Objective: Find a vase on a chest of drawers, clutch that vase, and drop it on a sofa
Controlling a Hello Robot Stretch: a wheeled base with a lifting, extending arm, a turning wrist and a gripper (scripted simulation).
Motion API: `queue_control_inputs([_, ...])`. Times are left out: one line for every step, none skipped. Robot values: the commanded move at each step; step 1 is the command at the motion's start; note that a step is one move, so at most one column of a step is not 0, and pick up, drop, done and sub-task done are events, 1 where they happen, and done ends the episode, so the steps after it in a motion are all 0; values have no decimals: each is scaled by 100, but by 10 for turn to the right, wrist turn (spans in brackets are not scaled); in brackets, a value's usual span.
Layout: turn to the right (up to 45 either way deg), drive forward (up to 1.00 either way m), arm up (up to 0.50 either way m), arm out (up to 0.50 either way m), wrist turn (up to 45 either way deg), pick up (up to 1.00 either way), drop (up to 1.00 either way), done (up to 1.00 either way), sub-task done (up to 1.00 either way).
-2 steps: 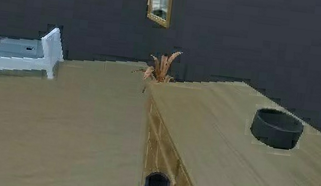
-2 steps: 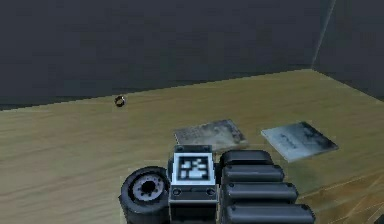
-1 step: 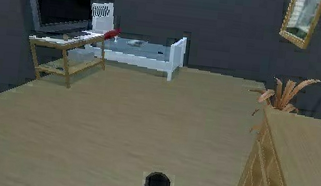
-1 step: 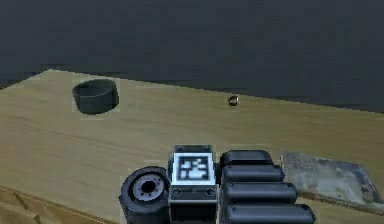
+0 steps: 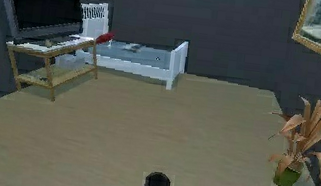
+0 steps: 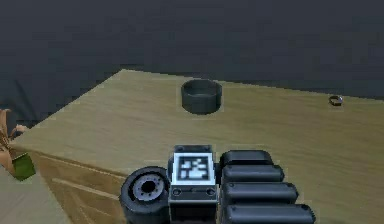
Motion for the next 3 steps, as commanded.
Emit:
queue_control_inputs([-450, 0, 0, 0, 0, 0, 0, 0, 0])
queue_control_inputs([-150, 0, 0, 0, 0, 0, 0, 0, 0])
queue_control_inputs([0, 100, 0, 0, 0, 0, 0, 0, 0])
